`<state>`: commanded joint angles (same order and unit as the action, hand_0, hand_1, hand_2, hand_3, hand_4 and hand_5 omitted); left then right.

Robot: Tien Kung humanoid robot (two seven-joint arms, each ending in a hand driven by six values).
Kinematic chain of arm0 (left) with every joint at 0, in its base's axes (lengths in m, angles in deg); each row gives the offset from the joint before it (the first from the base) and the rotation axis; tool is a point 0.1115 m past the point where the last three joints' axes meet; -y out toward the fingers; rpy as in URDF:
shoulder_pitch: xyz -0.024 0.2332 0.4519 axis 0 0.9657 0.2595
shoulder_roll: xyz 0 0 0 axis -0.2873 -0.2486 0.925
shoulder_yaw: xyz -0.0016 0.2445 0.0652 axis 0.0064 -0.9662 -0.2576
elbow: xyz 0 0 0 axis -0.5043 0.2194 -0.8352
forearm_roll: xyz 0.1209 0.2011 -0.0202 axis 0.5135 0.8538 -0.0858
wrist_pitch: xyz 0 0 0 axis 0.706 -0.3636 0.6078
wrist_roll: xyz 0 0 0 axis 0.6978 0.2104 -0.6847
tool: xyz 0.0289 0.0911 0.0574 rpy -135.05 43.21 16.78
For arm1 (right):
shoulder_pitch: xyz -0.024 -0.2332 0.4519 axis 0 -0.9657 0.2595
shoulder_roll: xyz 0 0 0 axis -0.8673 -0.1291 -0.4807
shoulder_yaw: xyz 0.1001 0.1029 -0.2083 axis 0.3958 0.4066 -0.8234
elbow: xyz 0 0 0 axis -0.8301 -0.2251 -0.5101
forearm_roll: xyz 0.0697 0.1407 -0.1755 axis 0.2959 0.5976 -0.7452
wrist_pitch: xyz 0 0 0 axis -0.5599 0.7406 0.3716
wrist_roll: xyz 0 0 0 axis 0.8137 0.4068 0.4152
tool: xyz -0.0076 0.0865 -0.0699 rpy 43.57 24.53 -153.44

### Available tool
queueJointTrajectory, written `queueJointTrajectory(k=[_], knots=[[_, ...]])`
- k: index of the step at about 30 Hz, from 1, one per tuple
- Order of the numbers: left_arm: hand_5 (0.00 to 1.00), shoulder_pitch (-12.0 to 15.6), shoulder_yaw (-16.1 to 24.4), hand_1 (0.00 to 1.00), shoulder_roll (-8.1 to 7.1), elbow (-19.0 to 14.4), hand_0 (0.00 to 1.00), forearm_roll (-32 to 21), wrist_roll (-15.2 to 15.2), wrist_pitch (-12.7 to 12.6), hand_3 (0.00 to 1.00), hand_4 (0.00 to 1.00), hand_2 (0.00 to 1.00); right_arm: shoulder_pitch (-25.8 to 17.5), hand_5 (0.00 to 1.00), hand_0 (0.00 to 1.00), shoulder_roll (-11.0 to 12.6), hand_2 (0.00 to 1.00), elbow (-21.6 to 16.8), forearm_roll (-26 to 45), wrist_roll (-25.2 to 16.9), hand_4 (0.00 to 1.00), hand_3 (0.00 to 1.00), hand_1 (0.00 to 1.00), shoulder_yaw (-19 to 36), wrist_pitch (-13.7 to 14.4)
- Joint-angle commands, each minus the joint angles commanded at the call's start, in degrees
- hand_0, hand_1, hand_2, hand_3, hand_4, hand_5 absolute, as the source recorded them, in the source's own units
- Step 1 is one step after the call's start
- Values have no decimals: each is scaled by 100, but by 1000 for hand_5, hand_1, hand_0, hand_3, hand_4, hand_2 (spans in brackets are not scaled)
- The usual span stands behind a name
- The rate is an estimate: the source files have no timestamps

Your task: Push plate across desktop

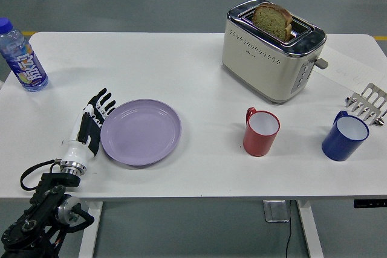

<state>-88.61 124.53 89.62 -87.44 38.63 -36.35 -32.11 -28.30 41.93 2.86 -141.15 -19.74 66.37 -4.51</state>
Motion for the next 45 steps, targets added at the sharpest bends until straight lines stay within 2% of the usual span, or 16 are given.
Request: queueJointTrajectory(k=[45], knots=[[998, -179, -715, 893, 0, -90, 865, -185, 13, 18, 931, 507, 937, 37, 367, 609, 7, 647, 0, -32, -13, 141, 636, 550, -9, -9]])
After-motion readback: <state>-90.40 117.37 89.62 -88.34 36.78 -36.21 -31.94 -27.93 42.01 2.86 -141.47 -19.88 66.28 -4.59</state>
